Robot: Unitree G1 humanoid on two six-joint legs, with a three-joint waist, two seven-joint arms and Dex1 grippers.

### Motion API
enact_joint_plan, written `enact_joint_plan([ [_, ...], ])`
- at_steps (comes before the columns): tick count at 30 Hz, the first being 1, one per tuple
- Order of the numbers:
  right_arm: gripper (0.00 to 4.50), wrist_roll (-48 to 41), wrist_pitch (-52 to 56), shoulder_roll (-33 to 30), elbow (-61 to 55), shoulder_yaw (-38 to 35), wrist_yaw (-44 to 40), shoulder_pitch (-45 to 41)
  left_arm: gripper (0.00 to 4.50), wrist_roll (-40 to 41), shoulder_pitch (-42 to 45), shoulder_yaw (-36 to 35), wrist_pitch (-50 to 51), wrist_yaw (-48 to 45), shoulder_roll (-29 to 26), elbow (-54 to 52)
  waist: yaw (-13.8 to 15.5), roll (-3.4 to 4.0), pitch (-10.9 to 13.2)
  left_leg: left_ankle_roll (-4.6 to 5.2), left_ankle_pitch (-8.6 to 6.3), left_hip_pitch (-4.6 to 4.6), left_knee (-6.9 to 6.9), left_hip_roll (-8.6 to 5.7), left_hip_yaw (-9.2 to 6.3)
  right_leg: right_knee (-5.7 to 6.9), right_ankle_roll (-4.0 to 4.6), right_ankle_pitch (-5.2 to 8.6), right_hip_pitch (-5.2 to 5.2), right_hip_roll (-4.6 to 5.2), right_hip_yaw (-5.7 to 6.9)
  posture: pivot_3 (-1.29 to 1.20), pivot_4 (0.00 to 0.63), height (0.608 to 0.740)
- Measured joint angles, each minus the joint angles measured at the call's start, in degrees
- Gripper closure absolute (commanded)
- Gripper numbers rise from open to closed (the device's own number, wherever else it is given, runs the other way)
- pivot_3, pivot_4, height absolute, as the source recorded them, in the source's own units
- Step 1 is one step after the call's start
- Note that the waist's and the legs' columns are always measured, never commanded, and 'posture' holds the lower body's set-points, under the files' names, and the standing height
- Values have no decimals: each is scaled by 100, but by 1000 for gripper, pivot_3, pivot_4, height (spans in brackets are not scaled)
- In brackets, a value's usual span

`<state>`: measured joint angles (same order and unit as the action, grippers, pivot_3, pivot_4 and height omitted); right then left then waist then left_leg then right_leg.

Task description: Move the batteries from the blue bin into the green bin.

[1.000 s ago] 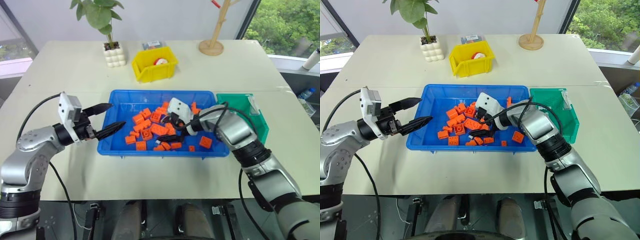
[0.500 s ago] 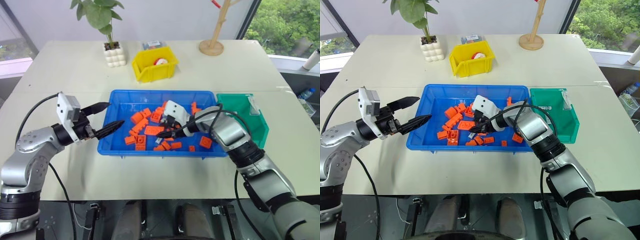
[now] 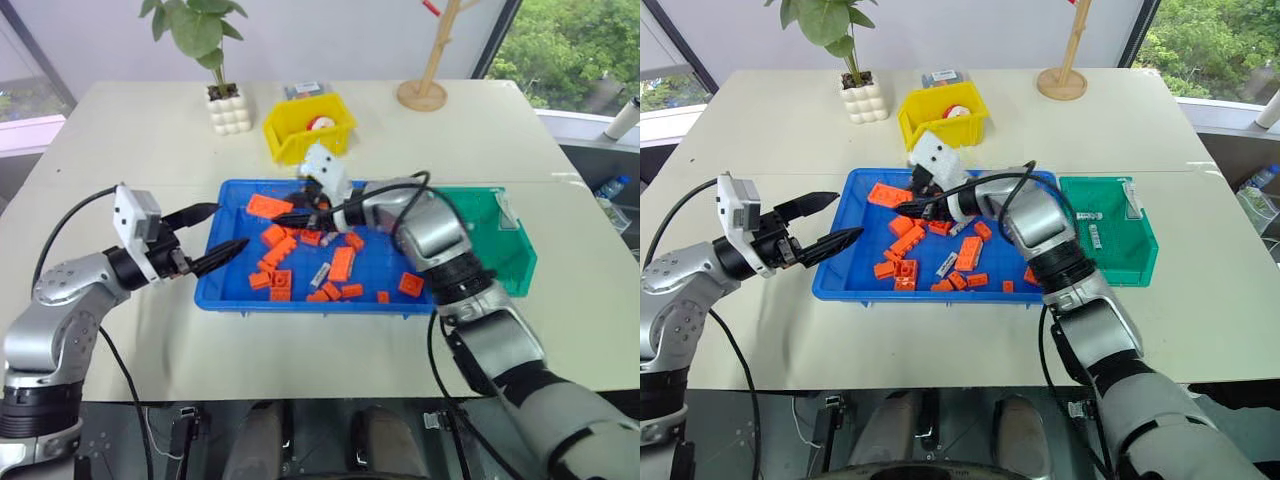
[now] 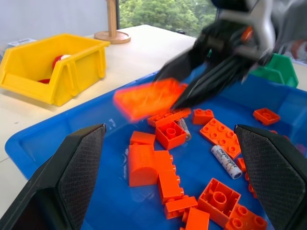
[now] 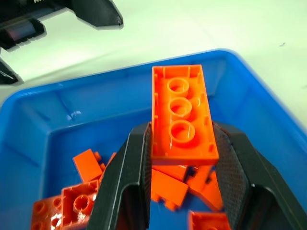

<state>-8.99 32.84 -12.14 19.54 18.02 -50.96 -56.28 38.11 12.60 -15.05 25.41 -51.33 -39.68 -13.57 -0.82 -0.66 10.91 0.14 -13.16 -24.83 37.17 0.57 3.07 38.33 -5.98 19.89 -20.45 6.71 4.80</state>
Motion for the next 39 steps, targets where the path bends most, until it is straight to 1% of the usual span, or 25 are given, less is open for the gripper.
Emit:
enact_joint_plan([
  [4, 3234, 226, -581, 146, 626, 133, 11, -2, 0, 26, 16, -1, 32, 38, -2, -46, -11, 0, 0, 0, 0, 0, 0, 0, 0, 2, 0, 0, -2, 0, 0, 0, 150, 739],
  [6, 2208, 331, -835, 190, 916, 133, -3, -37, 0, 69, 10, -3, 48, 57, -10, -85, -22, 0, 0, -1, 0, 0, -1, 0, 0, 2, 0, 0, -2, 0, 0, 0, 150, 739],
  [7, 1814, 361, -912, 198, 1029, 133, -8, -67, 0, 82, 8, -3, 52, 64, -12, -104, -25, 1, 1, -1, 0, 0, -1, 0, 0, 2, 0, 0, -2, 0, 0, 0, 150, 739],
  [8, 1233, 390, -1002, 200, 1138, 131, -16, -105, 0, 92, -7, -10, 53, 71, -13, -127, -27, 1, 0, -1, 0, 0, -1, 1, -1, 2, 0, 0, -2, 0, 0, 0, 150, 739],
  [9, 792, 419, -1068, 201, 1213, 126, -22, -135, 0, 100, -25, -25, 54, 79, -14, -131, -30, 1, 0, -1, 0, 0, -2, 1, -1, 2, 0, 0, -2, -1, 0, 0, 150, 739],
  [10, 201, 431, -1124, 202, 1266, 120, -27, -159, 0, 112, -51, -40, 56, 90, -14, -132, -33, 1, 1, -1, 0, 0, -2, 1, 0, 2, 0, 0, -3, -1, 0, 0, 150, 739],
  [11, 35, 433, -1172, 203, 1309, 108, -35, -176, 0, 116, -66, -41, 59, 99, -14, -133, -33, 1, 0, -1, 0, 0, -2, 1, -1, 2, 0, 0, -3, -1, 0, 0, 150, 739],
  [16, 35, 441, -1232, 183, 1336, 86, -101, -318, 0, 126, -98, -42, 61, 146, -14, -209, -28, 1, 1, -1, 0, 0, -2, 1, -1, 2, 0, 0, -3, -1, -1, 0, 150, 739],
  [18, 35, 420, -1108, 68, 1137, 61, -241, -350, 0, 128, -96, -41, 63, 149, -14, -229, -16, 1, 1, -1, 0, 0, -2, 1, -1, 1, 0, 0, -2, 0, -1, 0, 150, 739],
  [19, 35, 405, -997, -88, 943, 65, -387, -349, 0, 131, -96, -41, 65, 147, -16, -232, 2, 3, 2, -1, 0, -2, -1, -1, -2, 0, 0, 0, -3, 1, -1, 0, 150, 739],
  [22, 35, 282, -559, -815, 58, 18, -970, -293, 0, 138, -100, -52, 86, 126, -70, -232, 24, 2, 1, 0, 0, -6, 1, -3, -5, -3, 0, 0, -2, 3, 0, 0, 150, 739],
  [24, 35, 165, -371, -1296, -636, 13, -1386, -36, 0, 142, -94, -68, 146, 62, -154, -232, 7, 1, 1, 0, -1, -6, -2, -1, -6, -3, 0, 0, -3, 1, 0, 0, 150, 739],
  [26, 35, 134, -312, -1495, -961, 58, -1631, 230, 0, 148, -84, -108, 168, 15, -205, -233, -21, 1, 1, 0, -1, -6, -4, 3, -1, -5, 0, 0, -5, -1, 0, 0, 150, 739],
  [28, 35, 148, -436, -1691, -1181, 204, -1833, 500, 0, 167, -41, -115, 176, -33, -221, -233, -30, 2, 1, 0, -1, -6, -5, 4, 0, -3, 0, 0, -8, -2, 0, 0, 150, 739],
  [31, 35, 348, -1134, -1936, -1269, 442, -2098, 808, 0, 172, 78, -112, 179, -102, -239, -202, -13, 2, 2, 0, -1, -6, -3, 3, 2, -5, 0, 0, -8, -1, 0, 0, 150, 739],
  [39, 35, 708, -2141, -1806, -1227, 772, -2226, 828, 0, 160, 159, -89, 177, -97, -187, -172, -4, 2, 2, -1, 0, -6, 1, 4, 0, -5, 0, 0, -5, -1, 0, 0, 150, 739],
])
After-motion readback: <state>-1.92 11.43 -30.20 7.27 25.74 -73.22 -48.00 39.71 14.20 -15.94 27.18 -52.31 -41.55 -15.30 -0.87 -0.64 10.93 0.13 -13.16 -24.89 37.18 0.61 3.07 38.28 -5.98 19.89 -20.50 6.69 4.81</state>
